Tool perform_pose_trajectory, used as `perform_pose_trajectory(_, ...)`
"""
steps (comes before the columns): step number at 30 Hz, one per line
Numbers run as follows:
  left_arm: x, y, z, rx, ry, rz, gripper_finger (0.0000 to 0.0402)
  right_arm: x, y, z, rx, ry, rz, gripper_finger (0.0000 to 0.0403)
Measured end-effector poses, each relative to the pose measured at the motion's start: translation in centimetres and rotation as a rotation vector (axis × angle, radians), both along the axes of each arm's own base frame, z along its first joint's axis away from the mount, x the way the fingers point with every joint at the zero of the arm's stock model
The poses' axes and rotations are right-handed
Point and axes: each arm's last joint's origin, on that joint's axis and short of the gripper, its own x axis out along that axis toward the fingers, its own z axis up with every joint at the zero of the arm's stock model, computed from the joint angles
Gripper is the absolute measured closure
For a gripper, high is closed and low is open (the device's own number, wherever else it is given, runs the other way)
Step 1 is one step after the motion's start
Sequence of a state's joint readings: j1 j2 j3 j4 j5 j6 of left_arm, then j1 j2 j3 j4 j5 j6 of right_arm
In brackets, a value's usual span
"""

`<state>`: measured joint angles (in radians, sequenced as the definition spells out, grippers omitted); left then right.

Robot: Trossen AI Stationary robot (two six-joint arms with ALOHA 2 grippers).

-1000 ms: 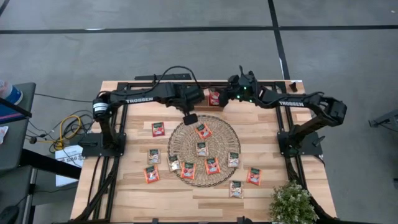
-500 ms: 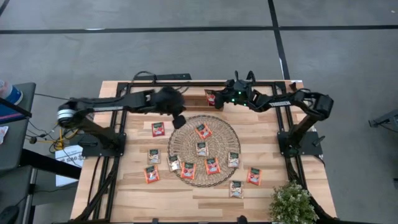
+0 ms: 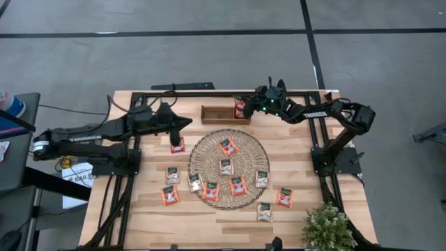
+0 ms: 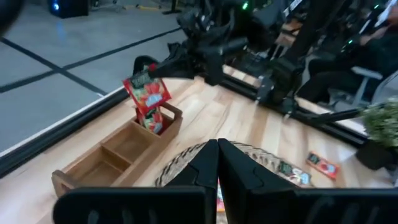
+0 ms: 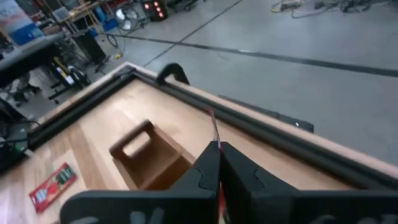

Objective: Pick & Place Tea
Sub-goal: Put the red tea bag into the right section of the wooden organizer

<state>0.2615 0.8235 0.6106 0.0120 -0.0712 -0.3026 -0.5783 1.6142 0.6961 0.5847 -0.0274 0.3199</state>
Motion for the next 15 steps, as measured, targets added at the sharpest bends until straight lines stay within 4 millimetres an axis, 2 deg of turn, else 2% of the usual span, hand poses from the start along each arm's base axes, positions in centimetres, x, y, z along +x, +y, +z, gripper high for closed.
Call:
perform_pose_trajectory(6, -1.4, -0.4, 0.3, 0.007, -0.051, -0.006, 0.0401, 0.0, 0.4, -0.7, 0.023, 0.005, -0.005, 0.0403)
perform_pose_trajectory(15, -1.2, -0.5, 0.1, -0.007, -0.038, -0.062, 0.0401, -0.2, 0.6, -1.4, 0.04, 0.089, -0.069, 0.0403)
